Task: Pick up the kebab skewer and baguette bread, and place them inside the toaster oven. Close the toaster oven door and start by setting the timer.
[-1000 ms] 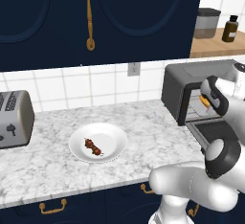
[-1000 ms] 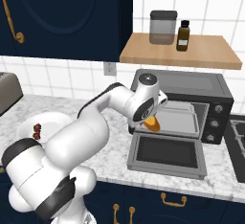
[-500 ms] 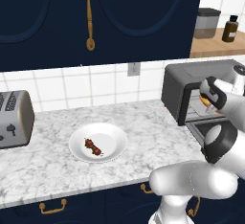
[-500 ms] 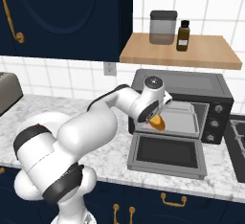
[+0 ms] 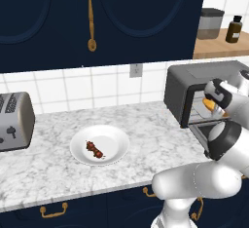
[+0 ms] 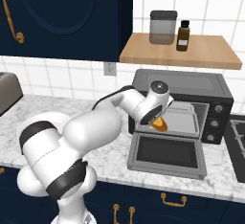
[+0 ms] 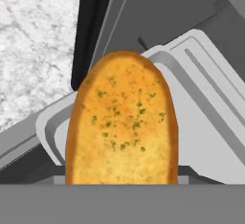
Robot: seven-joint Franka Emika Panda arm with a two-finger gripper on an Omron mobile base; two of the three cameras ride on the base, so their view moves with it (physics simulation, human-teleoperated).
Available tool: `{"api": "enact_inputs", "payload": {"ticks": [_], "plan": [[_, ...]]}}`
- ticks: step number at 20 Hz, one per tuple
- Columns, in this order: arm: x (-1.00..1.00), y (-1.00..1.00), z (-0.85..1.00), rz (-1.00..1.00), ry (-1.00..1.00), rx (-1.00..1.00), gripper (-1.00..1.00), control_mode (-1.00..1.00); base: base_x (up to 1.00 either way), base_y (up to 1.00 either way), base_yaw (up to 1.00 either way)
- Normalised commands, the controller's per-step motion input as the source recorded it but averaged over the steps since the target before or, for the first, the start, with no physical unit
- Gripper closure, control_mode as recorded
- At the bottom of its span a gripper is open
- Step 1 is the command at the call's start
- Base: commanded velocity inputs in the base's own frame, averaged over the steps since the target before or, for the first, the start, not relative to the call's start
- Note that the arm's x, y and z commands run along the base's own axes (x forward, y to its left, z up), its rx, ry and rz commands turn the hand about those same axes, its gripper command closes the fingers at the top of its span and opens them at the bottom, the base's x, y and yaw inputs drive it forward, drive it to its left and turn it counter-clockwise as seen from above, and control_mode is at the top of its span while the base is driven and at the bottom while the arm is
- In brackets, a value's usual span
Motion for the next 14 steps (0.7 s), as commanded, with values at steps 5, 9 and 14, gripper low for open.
{"api": "enact_inputs", "payload": {"ticks": [5,9,14], "plan": [[0.17,0.0,0.0,0.14,0.0,-0.09,1.0,-1.0,0.0,0.0,0.0],[0.34,0.08,0.0,0.11,0.0,-0.06,1.0,-1.0,0.0,0.0,0.0],[0.01,0.08,0.0,0.06,0.02,-0.09,1.0,-1.0,0.0,0.0,0.0]]}}
